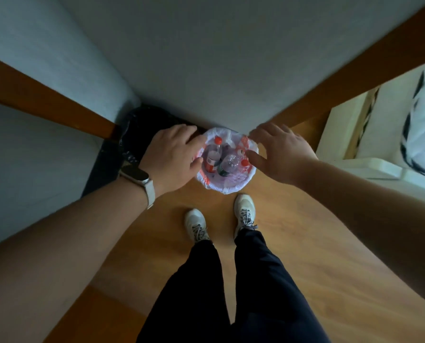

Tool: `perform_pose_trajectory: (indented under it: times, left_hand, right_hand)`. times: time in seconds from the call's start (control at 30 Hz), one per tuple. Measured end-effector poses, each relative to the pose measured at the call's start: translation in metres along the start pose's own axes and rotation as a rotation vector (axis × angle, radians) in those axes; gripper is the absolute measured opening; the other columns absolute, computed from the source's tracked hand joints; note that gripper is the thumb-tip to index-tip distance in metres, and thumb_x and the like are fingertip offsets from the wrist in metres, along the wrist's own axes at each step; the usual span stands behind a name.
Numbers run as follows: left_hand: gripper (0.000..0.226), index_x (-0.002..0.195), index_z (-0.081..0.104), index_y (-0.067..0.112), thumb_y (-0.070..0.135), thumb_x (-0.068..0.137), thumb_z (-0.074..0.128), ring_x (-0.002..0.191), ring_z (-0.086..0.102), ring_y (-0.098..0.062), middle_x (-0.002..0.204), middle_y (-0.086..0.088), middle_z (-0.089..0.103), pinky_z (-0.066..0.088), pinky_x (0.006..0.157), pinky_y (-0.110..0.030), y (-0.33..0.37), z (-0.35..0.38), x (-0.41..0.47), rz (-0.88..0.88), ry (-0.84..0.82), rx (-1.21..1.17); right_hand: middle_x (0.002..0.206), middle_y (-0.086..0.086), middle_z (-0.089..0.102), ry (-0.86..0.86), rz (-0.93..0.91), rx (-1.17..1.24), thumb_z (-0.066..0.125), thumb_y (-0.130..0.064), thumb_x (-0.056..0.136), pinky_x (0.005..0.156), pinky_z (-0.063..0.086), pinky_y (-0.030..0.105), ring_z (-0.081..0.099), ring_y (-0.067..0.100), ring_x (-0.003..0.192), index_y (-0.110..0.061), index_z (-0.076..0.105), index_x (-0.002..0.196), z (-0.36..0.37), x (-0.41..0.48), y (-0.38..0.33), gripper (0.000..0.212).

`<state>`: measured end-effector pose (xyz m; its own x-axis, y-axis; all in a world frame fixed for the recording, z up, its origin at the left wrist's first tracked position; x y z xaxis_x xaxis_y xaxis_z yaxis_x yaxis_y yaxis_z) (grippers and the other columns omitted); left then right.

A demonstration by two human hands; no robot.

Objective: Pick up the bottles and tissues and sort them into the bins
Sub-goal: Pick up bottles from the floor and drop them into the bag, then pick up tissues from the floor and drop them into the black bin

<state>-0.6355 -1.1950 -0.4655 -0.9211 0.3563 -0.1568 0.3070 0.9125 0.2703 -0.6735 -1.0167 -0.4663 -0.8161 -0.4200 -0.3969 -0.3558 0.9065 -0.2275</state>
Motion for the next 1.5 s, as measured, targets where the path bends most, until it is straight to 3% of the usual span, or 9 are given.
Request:
perform_pose_trajectory:
  times: [0.17, 0.33, 0.6, 0.7, 0.87, 1.03, 1.23, 1.5]
  left_hand:
    - [0.048, 0.130, 0.058, 0.014, 0.038, 0.090, 0.053, 0.122, 0.049, -0.036, 0.133, -0.015, 0.055, 0.042, 0.096, -0.050, 0.015, -0.094, -0.029, -0.010, 0.062, 0.059]
    - [0.048, 0.134, 0.055, 0.015, 0.036, 0.091, 0.055, 0.125, 0.048, -0.037, 0.137, -0.015, 0.053, 0.040, 0.098, -0.050, 0.043, -0.177, -0.049, 0.075, 0.143, 0.146]
    - [0.050, 0.132, 0.057, 0.016, 0.038, 0.087, 0.054, 0.123, 0.051, -0.036, 0.135, -0.014, 0.055, 0.041, 0.095, -0.049, 0.123, -0.259, -0.049, 0.215, 0.250, 0.190]
    - [0.049, 0.131, 0.058, 0.016, 0.037, 0.086, 0.059, 0.123, 0.051, -0.036, 0.135, -0.014, 0.056, 0.043, 0.094, -0.049, 0.163, -0.275, -0.045, 0.289, 0.284, 0.212]
    - [0.048, 0.131, 0.059, 0.017, 0.037, 0.087, 0.062, 0.124, 0.052, -0.034, 0.135, -0.013, 0.057, 0.045, 0.093, -0.048, 0.229, -0.293, -0.043, 0.374, 0.324, 0.215]
    - [0.047, 0.131, 0.058, 0.019, 0.041, 0.090, 0.053, 0.125, 0.051, -0.032, 0.135, -0.011, 0.057, 0.045, 0.094, -0.049, 0.313, -0.294, -0.038, 0.488, 0.334, 0.219]
    - [0.048, 0.133, 0.056, 0.017, 0.040, 0.091, 0.052, 0.126, 0.050, -0.030, 0.135, -0.011, 0.056, 0.043, 0.099, -0.047, 0.442, -0.288, -0.024, 0.632, 0.335, 0.218]
    - [0.044, 0.130, 0.056, 0.019, 0.038, 0.090, 0.056, 0.127, 0.048, -0.029, 0.134, -0.008, 0.055, 0.041, 0.099, -0.048, 0.631, -0.258, -0.012, 0.846, 0.334, 0.195]
  right_hand:
    - [0.136, -0.002, 0.051, 0.099, -0.003, -0.076, 0.047, -0.058, 0.091, 0.097, 0.042, 0.045, 0.046, 0.027, 0.127, -0.028, 0.051, 0.132, -0.089, -0.055, -0.032, 0.051]
    - [0.139, -0.004, 0.048, 0.196, 0.053, -0.146, 0.041, -0.059, 0.092, 0.099, 0.042, 0.044, 0.042, 0.024, 0.129, -0.030, 0.047, 0.132, -0.163, -0.115, -0.045, 0.050]
    - [0.138, -0.003, 0.048, 0.378, 0.146, -0.150, 0.038, -0.059, 0.093, 0.099, 0.039, 0.044, 0.042, 0.024, 0.128, -0.027, 0.044, 0.134, -0.237, -0.202, -0.045, 0.052]
    - [0.139, -0.002, 0.046, 0.395, 0.186, -0.160, 0.030, -0.063, 0.091, 0.101, 0.038, 0.044, 0.040, 0.025, 0.131, -0.026, 0.042, 0.137, -0.251, -0.232, -0.031, 0.060]
    - [0.141, -0.002, 0.045, 0.451, 0.256, -0.170, 0.036, -0.060, 0.093, 0.103, 0.035, 0.043, 0.037, 0.023, 0.133, -0.026, 0.042, 0.137, -0.270, -0.284, -0.001, 0.056]
    - [0.144, -0.003, 0.041, 0.526, 0.326, -0.129, 0.039, -0.059, 0.094, 0.107, 0.030, 0.041, 0.032, 0.022, 0.135, -0.026, 0.040, 0.140, -0.285, -0.350, 0.046, 0.057]
    - [0.143, 0.000, 0.044, 0.580, 0.412, -0.114, 0.034, -0.059, 0.094, 0.107, 0.031, 0.043, 0.035, 0.023, 0.134, -0.025, 0.043, 0.138, -0.287, -0.447, 0.119, 0.056]
    - [0.131, -0.001, 0.054, 0.709, 0.552, -0.098, 0.041, -0.054, 0.090, 0.101, 0.037, 0.042, 0.045, 0.024, 0.124, -0.021, 0.054, 0.125, -0.274, -0.593, 0.236, 0.050]
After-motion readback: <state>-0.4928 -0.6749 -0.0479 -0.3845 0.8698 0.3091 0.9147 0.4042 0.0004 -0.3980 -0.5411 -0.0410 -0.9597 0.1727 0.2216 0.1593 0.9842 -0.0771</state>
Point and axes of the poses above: each hand's wrist, its own x-axis towards the middle knuckle, its own z-axis out of the palm, y = z × x, the point moved 10 cm from there along x, towards the middle knuckle
